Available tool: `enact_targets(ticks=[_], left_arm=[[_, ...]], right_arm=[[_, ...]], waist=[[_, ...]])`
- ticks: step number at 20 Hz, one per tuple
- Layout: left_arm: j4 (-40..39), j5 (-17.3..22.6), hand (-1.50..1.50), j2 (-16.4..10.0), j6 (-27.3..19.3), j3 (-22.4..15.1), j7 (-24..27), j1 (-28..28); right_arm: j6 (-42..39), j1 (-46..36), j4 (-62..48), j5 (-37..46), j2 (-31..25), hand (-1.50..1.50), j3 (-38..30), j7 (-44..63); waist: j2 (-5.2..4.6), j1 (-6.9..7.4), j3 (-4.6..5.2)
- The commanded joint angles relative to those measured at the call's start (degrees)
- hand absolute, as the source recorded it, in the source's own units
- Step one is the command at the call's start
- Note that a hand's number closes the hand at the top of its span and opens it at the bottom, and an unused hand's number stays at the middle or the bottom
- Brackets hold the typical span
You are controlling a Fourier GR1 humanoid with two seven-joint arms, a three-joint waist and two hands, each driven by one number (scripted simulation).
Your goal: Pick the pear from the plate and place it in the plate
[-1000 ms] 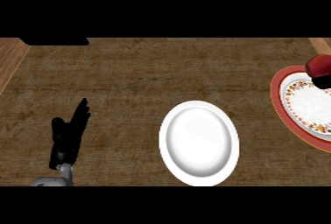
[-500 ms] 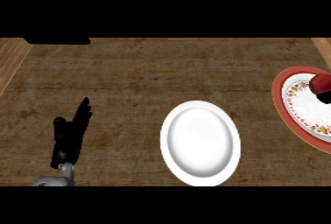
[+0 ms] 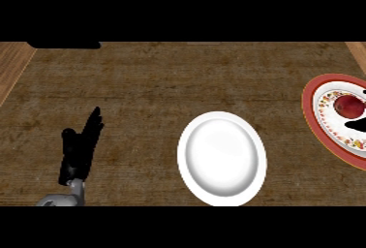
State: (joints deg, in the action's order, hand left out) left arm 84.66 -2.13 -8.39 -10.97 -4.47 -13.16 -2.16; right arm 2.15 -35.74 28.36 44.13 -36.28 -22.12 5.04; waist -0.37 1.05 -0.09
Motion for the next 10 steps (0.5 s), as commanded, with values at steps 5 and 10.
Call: enact_targets(ticks=[5,10], left_arm=[[-0.99,-0.32,0.0,-0.31,0.0,0.96,1.34,0.88],[-0.63,0.56,0.0,-0.53,-0.3,2.52,0.83,0.53]], right_arm=[[0.15,-0.47,3.29,-12.18,0.9,-1.5,-8.85,-17.87],[0.26,1.4,3.78,-23.81,2.2,-1.5,-19.57,-23.31]], waist=[[0.49,-1.5,-0.03],[0.44,-1.93,-0.04]])
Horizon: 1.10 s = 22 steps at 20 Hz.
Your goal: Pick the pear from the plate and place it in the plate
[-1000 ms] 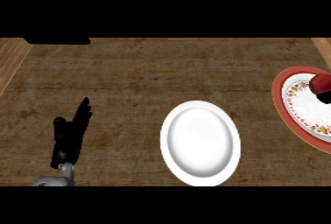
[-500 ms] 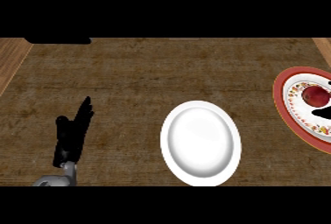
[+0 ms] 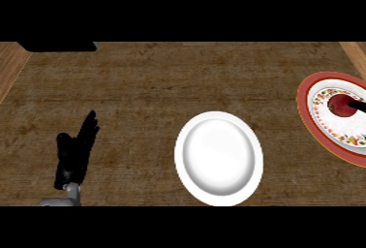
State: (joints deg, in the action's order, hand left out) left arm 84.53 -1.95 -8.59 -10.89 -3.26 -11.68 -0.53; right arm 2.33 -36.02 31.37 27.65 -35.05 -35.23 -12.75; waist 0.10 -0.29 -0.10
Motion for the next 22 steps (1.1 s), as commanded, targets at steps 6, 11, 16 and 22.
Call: enact_targets(ticks=[6,11,16,22], left_arm=[[2.05,-0.55,0.0,0.67,1.07,-1.02,-0.19,1.58],[0.75,-1.45,0.0,1.32,0.55,-0.15,-1.33,-0.54],[2.31,-0.92,0.0,-0.16,2.57,1.5,-0.11,1.58],[-0.14,-0.92,0.0,1.37,2.81,2.24,1.04,1.22]], right_arm=[[-11.31,4.52,-2.3,-13.55,-4.63,-1.5,-8.69,-8.5],[-12.99,8.96,-2.89,-16.64,-3.37,-1.5,-7.48,-15.15],[-10.14,8.66,-5.55,-17.0,-2.43,-1.5,-4.5,-18.81],[-6.47,10.96,-4.15,-18.05,-2.15,-1.5,-2.3,-17.91]], waist=[[-0.18,0.69,0.05],[-0.19,0.61,0.06],[-0.22,0.9,0.05],[-0.21,0.66,0.08]])
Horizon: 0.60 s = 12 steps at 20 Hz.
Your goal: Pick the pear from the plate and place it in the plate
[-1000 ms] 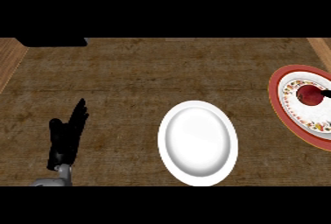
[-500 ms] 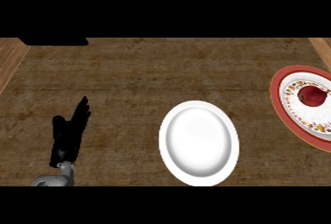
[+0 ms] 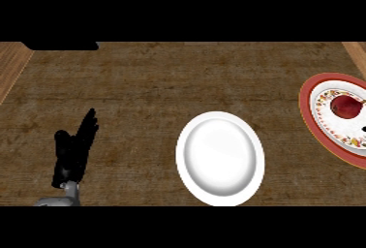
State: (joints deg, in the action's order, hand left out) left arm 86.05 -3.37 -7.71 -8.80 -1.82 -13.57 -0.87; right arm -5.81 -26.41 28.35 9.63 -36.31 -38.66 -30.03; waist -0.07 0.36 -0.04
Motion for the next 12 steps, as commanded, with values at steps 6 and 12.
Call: enact_targets(ticks=[6,12], left_arm=[[-6.53,-0.44,0.0,0.79,0.68,2.14,1.19,-5.71],[2.46,-0.45,0.0,0.0,1.95,1.17,-2.62,-1.28]], right_arm=[[7.98,-0.84,-2.96,0.15,1.08,-1.5,3.76,0.77],[8.57,-1.34,-11.45,-0.28,-3.29,-1.5,3.29,-4.06]], waist=[[-0.04,-0.23,0.03],[-0.24,0.53,-0.09]])
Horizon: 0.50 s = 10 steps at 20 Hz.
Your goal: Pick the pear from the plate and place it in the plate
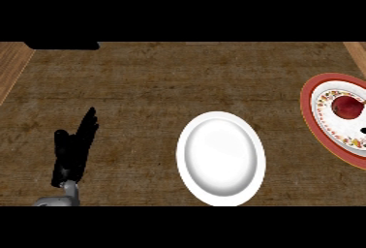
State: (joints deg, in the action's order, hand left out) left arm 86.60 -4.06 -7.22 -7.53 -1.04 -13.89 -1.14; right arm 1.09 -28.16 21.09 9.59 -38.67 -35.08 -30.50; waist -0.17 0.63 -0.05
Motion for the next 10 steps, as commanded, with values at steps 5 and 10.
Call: enact_targets(ticks=[5,10], left_arm=[[-6.95,0.17,0.0,0.04,1.07,2.43,2.47,-4.59],[-5.02,-0.74,0.0,1.73,-0.41,1.55,-1.07,-5.63]], right_arm=[[1.33,0.5,-4.38,-0.88,-2.53,-1.5,1.24,-0.93],[0.03,3.42,-3.99,-2.29,-4.44,-1.5,1.51,-2.06]], waist=[[-0.12,-0.1,-0.02],[0.0,-0.37,0.0]])
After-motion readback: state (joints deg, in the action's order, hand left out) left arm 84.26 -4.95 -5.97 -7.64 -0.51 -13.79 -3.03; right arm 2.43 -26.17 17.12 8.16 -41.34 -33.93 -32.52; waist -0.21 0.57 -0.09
